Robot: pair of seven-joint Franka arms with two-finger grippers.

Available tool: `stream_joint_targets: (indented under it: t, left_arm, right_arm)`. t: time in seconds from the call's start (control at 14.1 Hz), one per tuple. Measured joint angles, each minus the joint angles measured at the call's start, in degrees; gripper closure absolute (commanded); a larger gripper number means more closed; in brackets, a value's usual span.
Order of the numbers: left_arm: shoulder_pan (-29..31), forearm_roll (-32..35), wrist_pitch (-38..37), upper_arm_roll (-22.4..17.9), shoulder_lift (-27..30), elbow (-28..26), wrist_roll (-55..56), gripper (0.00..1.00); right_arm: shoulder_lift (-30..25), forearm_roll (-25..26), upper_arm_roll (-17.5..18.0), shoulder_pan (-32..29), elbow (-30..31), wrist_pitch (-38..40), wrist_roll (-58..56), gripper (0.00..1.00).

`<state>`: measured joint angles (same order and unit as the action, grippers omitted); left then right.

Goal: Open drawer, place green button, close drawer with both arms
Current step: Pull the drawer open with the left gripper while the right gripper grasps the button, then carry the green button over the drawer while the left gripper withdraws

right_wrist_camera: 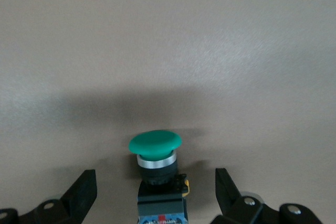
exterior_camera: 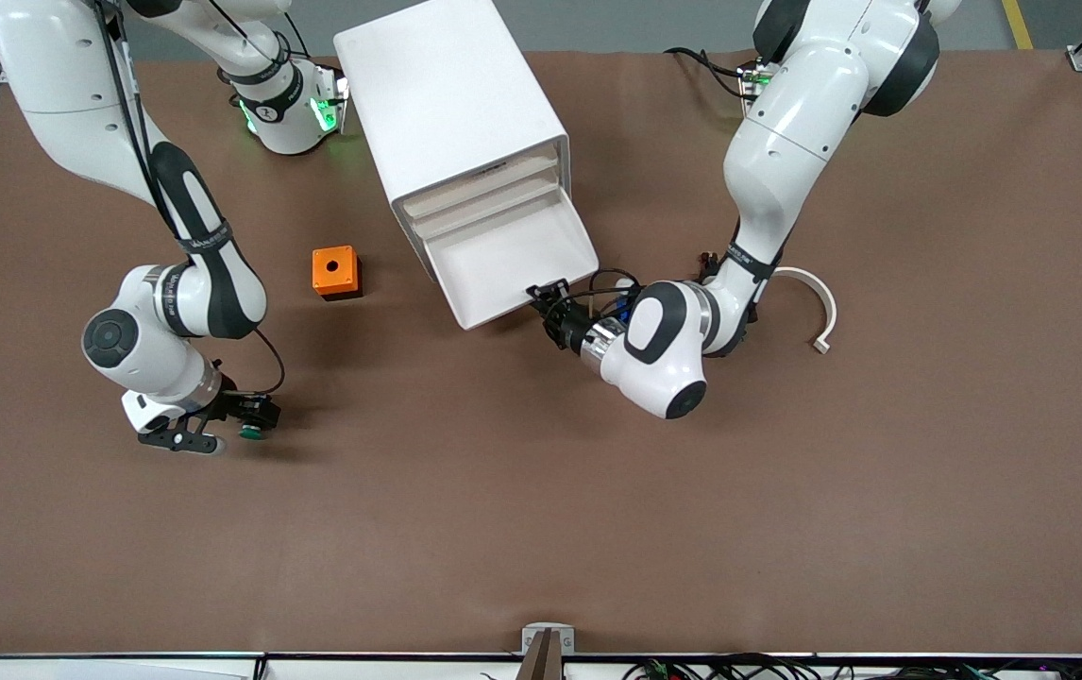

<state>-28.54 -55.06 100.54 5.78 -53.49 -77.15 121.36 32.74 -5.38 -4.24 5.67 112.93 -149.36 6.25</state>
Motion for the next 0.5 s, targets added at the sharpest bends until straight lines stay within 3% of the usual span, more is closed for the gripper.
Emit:
stream_joint_targets:
  t: [0.14,0.21,0.28,0.5]
  left_arm:
    - [0.9,0.0,0.0,-0.2,0.0,0.3,-0.7,0.4]
    - [1.4,0.0,0.0,-0.2,0.0,0.5,-0.8,0.24]
    - [1.9,0.0,0.0,-0.2,0.0,0.8,-0.9,0.01]
    - [3.3,1.2,0.0,-1.0,0.6,2.1,-0.9,0.01]
  right_arm:
    - [0.7,0.0,0.0,0.3,0.2,-0.3,0.8,0.02]
    - [0.9,0.0,0.0,0.3,0.3,-0.3,1.1,0.1]
    - [0.9,0.0,0.0,0.3,0.5,-0.2,1.2,0.26]
    - [0.8,0.0,0.0,0.3,0.8,0.6,1.2,0.95]
